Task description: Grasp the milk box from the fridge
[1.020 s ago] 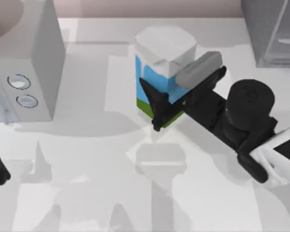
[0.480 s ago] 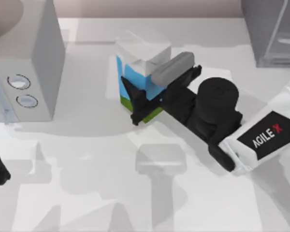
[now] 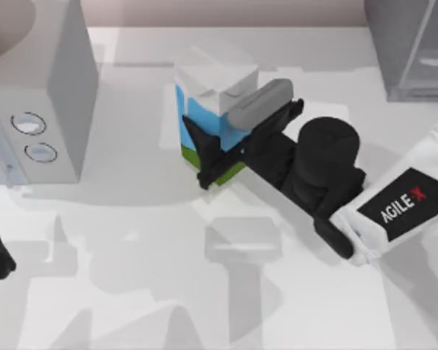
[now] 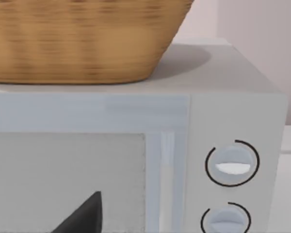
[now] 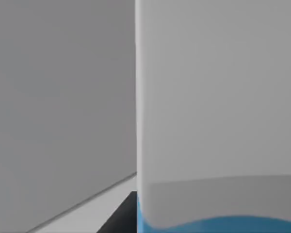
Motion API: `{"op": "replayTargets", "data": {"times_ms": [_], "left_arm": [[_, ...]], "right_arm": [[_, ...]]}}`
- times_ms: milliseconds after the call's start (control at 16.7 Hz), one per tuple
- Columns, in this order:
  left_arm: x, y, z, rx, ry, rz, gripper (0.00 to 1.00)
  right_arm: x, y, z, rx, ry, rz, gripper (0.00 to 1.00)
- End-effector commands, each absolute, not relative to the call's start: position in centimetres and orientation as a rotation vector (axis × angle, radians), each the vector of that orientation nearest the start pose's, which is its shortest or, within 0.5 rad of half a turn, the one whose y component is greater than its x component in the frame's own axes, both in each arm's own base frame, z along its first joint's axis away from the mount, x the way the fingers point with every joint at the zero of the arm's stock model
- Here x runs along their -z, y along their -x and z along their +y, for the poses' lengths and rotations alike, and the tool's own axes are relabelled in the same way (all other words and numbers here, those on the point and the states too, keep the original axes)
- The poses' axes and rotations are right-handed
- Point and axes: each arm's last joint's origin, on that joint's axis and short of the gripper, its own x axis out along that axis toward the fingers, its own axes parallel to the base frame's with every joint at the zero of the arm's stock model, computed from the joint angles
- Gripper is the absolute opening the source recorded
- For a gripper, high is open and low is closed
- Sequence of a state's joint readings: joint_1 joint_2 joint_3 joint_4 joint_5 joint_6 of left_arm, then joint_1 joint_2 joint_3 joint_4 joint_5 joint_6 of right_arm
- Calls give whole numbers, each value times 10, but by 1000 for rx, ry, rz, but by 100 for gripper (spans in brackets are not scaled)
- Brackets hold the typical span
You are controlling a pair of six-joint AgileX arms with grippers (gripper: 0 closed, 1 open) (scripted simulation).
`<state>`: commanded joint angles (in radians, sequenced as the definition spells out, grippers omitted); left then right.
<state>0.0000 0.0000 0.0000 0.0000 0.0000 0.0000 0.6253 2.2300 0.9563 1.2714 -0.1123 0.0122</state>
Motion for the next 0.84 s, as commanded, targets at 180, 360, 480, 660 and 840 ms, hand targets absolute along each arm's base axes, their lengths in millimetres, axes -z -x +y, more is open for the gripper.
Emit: {"op": "replayTargets", "data": {"times_ms": [180,360,480,660,840], "left_arm": [[-160,-106,-1,0,0,0,100],[-160,-106,-1,0,0,0,100],[-160,-106,-1,0,0,0,100],[-160,-106,-1,0,0,0,100],[-160,-106,-1,0,0,0,100]], "right_arm": [[-91,-332,249,-763,2,4,60],[-91,-332,249,-763,2,4,83],[-91,-332,249,-763,2,4,98],[-91,-332,249,-763,2,4,100],[-91,-332,249,-763,2,4,100]]}}
